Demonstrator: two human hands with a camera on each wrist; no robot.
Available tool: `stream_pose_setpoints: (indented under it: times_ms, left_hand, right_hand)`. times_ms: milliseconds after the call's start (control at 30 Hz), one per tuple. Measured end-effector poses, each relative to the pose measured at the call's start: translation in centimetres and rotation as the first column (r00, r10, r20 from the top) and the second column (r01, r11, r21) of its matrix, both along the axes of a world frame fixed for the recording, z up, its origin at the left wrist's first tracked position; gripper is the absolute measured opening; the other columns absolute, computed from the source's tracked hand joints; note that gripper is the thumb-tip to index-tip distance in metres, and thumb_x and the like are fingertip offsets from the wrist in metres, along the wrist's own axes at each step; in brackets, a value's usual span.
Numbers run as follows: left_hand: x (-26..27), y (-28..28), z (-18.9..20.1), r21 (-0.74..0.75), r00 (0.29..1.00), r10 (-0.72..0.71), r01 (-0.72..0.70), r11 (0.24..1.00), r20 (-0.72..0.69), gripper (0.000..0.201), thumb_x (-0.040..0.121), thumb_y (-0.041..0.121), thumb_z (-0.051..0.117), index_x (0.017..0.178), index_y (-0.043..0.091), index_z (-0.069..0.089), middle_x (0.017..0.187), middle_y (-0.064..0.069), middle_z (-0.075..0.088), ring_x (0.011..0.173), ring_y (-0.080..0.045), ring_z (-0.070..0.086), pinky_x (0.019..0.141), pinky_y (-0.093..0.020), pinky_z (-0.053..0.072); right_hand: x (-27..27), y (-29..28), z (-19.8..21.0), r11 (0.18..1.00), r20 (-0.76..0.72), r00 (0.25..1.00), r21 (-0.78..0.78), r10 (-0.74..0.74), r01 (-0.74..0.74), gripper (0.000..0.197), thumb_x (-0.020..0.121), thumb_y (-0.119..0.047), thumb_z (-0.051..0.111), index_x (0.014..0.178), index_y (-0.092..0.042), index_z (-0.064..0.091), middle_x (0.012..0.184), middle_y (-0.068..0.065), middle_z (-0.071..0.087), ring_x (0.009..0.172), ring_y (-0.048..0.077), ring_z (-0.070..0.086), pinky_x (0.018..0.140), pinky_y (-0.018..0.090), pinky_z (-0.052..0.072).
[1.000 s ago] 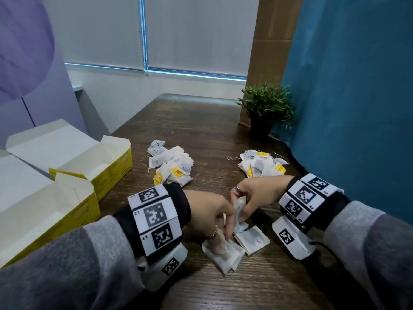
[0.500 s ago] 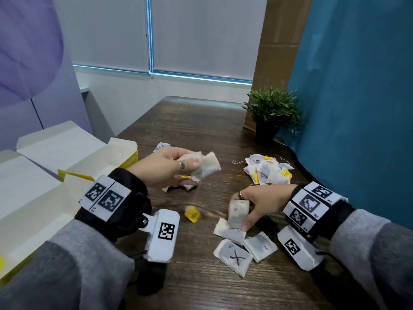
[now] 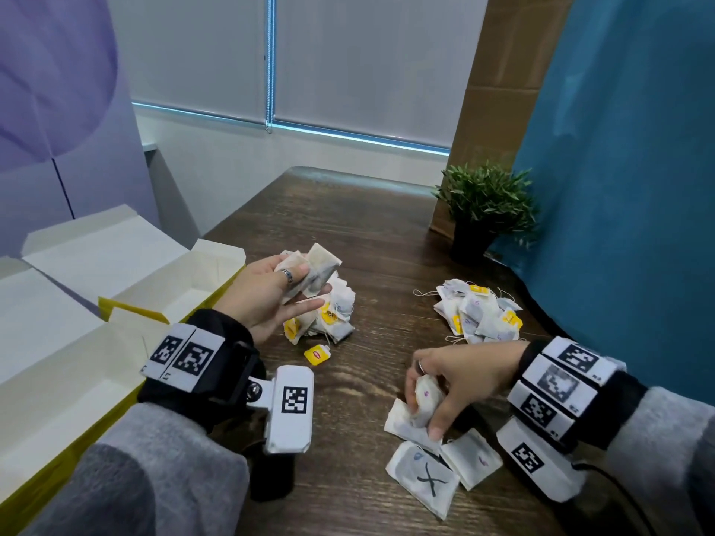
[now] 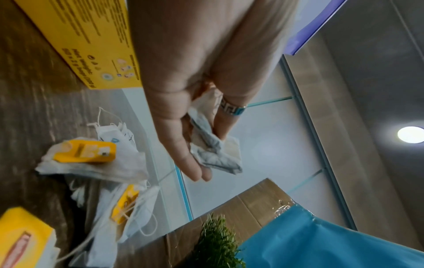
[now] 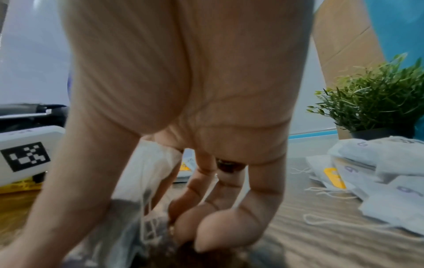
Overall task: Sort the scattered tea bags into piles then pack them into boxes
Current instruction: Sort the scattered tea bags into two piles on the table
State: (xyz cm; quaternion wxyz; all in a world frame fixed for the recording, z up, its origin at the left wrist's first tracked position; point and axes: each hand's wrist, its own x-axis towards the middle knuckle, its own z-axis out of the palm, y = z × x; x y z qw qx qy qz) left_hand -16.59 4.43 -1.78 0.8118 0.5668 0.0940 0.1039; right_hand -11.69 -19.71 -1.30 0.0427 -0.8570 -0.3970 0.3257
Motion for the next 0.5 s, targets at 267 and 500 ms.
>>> stream_pose_setpoints:
  times_ms: [267,500]
  left_hand:
    - [0.3,1.1,-0.1,-0.025,0.996,0.084,-0.084,0.996,-0.011,0.023,0.095,0.006,0.042,0.114,0.006,0.055,0.098,-0.013,0.062,0.08,-0.019,0.064,0.065,-0.03,0.059]
    - [0.3,1.3,-0.1,-0.036,0.995,0.091,-0.093,0.995,-0.039,0.043,0.083,-0.01,0.032,0.114,0.005,0.058,0.111,-0.016,0.06,0.086,-0.021,0.058,0.079,-0.032,0.056]
  right_hand:
    - [0.0,0.1,-0.4,0.999,0.033,0.999,0.034,-0.023,0.022,0.032,0.069,-0.033,0.08,0.094,-0.022,0.064,0.103,0.003,0.068,0.091,0.015,0.064,0.082,0.029,0.05]
    - [0.2,0.6,-0.6,0.994,-0.005,1.0,0.106,-0.007,0.008,0.024,0.072,-0.023,0.079,0.08,-0.03,0.057,0.081,-0.009,0.065,0.074,0.005,0.059,0.074,0.025,0.05]
